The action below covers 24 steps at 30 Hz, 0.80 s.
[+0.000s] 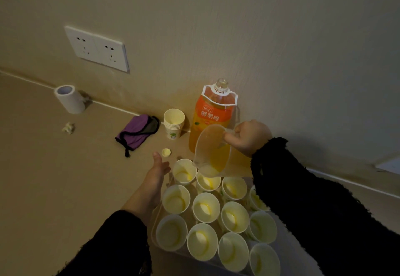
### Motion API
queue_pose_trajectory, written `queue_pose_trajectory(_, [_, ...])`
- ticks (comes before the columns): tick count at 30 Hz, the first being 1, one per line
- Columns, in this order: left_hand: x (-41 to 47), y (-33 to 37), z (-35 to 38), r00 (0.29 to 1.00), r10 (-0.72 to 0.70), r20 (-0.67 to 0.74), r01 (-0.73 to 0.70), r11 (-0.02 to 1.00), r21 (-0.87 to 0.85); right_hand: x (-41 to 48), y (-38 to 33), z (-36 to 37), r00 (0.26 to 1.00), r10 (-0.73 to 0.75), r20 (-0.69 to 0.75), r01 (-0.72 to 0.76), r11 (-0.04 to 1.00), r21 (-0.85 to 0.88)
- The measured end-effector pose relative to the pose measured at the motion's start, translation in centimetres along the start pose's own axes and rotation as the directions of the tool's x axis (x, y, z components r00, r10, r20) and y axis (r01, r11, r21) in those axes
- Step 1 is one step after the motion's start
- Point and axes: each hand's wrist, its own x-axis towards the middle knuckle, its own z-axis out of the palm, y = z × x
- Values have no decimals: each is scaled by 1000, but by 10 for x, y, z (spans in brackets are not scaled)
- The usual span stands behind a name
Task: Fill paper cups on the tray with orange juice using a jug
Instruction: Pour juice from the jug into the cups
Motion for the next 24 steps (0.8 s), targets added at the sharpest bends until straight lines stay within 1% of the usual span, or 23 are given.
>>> queue_pose_trajectory(12, [1,-5,-5,999,-38,27,38,999,-5,-1,-10,0,999,-3,49,4,1000,-21])
queue_pose_trajectory(24, [-6,-3,-5,997,-53,60,55,998,-34,-1,-11,4,999,-45,18,47,994,-95])
